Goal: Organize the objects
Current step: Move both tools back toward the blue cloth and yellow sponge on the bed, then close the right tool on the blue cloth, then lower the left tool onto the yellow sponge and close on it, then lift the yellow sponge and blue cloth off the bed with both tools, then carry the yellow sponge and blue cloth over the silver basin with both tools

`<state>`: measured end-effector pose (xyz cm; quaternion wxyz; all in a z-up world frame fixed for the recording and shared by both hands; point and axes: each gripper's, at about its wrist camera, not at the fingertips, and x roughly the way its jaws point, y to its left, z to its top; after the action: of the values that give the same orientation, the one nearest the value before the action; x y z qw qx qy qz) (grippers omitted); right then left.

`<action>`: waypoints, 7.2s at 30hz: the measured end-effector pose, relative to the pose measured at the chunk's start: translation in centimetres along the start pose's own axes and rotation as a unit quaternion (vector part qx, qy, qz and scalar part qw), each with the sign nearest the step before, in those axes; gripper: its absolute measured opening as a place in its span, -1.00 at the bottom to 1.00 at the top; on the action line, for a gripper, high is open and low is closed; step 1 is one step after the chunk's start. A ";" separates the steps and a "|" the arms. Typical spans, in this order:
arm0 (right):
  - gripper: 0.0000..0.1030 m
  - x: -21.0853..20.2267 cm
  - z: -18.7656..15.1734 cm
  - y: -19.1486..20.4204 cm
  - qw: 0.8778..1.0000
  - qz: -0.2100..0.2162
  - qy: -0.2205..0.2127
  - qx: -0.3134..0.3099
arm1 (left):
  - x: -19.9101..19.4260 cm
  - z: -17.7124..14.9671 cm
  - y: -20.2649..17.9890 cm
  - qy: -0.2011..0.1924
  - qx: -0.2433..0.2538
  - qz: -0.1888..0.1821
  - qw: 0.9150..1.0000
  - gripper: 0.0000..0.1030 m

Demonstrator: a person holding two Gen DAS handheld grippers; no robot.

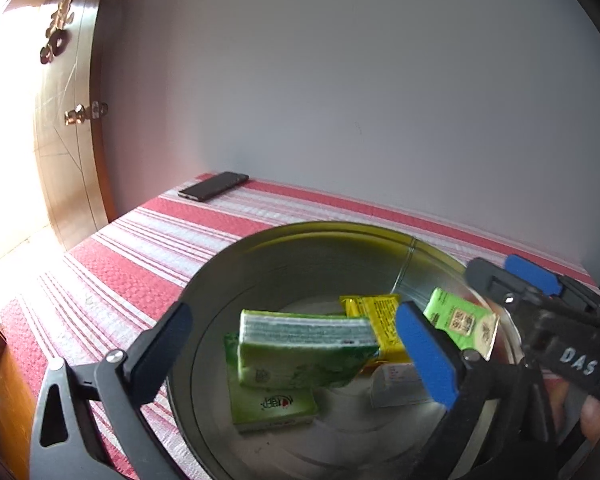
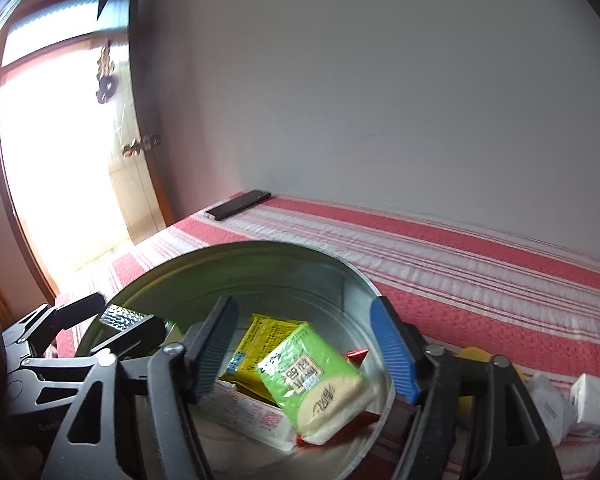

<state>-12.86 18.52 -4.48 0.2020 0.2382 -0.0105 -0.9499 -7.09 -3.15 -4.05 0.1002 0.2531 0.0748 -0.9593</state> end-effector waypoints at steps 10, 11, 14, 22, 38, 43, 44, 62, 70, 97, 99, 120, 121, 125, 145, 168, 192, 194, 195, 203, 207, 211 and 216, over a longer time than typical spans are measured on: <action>0.49 -6.5 -1.8 -4.5 0.998 -0.055 -0.026 0.026 | -1.4 -0.6 -1.1 -0.016 -0.022 -0.026 0.999 0.99; 0.53 -6.8 -2.3 -5.0 0.997 -0.069 -0.021 0.029 | -1.5 -0.6 -1.4 -0.018 -0.022 -0.029 0.999 0.99; 0.53 -6.7 -3.3 -5.9 0.995 -0.091 0.003 0.028 | -1.9 -0.8 -2.4 -0.023 -0.015 -0.036 0.999 0.99; 0.52 -3.5 -5.3 -5.2 0.992 -0.088 0.093 -0.006 | -2.4 -1.1 -3.8 -0.025 0.001 -0.042 0.999 1.00; -0.26 -4.1 -5.9 -6.8 0.990 -0.088 0.106 0.012 | -3.0 -1.1 -7.1 -0.026 0.039 -0.071 0.996 0.99; -0.26 -7.9 -6.4 -9.5 0.987 -0.149 0.056 0.028 | -3.5 -0.8 -11.6 -0.039 0.093 -0.098 0.990 1.00; -0.26 -8.7 -6.5 -10.4 0.985 -0.162 0.051 0.035 | -3.4 -0.8 -12.8 -0.039 0.106 -0.100 0.989 1.00; -0.25 -14.1 -7.1 -16.9 0.971 -0.220 0.002 0.094 | 5.4 -3.0 -26.1 0.091 0.258 -0.136 0.952 0.81; -0.25 -13.9 -7.0 -16.8 0.972 -0.216 0.000 0.097 | 7.3 -3.4 -26.7 0.130 0.271 -0.151 0.942 0.73; -0.25 -13.9 -6.9 -15.4 0.972 -0.220 0.000 0.083 | 8.7 -2.8 -24.3 0.134 0.253 -0.206 0.936 0.62; -0.25 -13.9 -6.9 -15.2 0.972 -0.222 -0.001 0.081 | 8.7 -3.0 -24.1 0.139 0.254 -0.206 0.935 0.58; -0.25 -14.8 -6.9 -14.1 0.973 -0.224 -0.031 0.055 | 6.0 -2.7 -22.7 0.069 0.243 -0.167 0.953 0.24; -0.25 -14.9 -6.9 -14.1 0.972 -0.224 -0.033 0.054 | 5.8 -2.7 -22.6 0.064 0.240 -0.165 0.954 0.24; -0.25 -15.1 -6.8 -13.9 0.972 -0.226 -0.040 0.049 | 5.1 -2.5 -21.9 0.043 0.230 -0.157 0.959 0.24; -0.25 -16.2 -7.1 -12.9 0.970 -0.231 -0.072 0.034 | 2.0 -2.5 -20.3 -0.033 0.197 -0.138 0.970 0.24; -0.25 -16.7 -7.3 -12.5 0.965 -0.243 -0.092 0.025 | 0.7 -2.3 -18.3 -0.076 0.158 -0.132 0.976 0.24; -0.25 -17.0 -7.2 -12.2 0.962 -0.251 -0.109 0.022 | -0.4 -2.4 -16.6 -0.104 0.116 -0.132 0.979 0.24; -0.25 -17.0 -7.1 -12.0 0.961 -0.253 -0.110 0.023 | -0.5 -2.4 -16.4 -0.106 0.112 -0.133 0.979 0.24; -0.25 -17.0 -7.1 -11.9 0.961 -0.253 -0.110 0.023 | -0.5 -2.4 -16.3 -0.107 0.111 -0.133 0.979 0.24; -0.25 -17.2 -7.1 -11.5 0.959 -0.259 -0.116 0.020 | -1.2 -2.6 -16.0 -0.114 0.104 -0.133 0.979 0.24; -0.25 -17.6 -7.3 -10.8 0.957 -0.259 -0.130 0.007 | -1.4 -2.7 -15.7 -0.116 0.100 -0.133 0.979 0.24; -0.25 -17.8 -7.2 -10.0 0.954 -0.262 -0.143 -0.011 | -1.7 -2.8 -15.4 -0.119 0.096 -0.134 0.979 0.24; -0.25 -17.0 -6.9 -8.2 0.956 -0.253 -0.143 -0.036 | -2.0 -3.0 -14.9 -0.115 0.093 -0.140 0.979 0.24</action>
<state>0.89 33.20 -3.91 -0.0401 0.0875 0.0553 -0.9938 -7.44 12.20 -4.22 -0.0508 0.1361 0.0079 -0.9894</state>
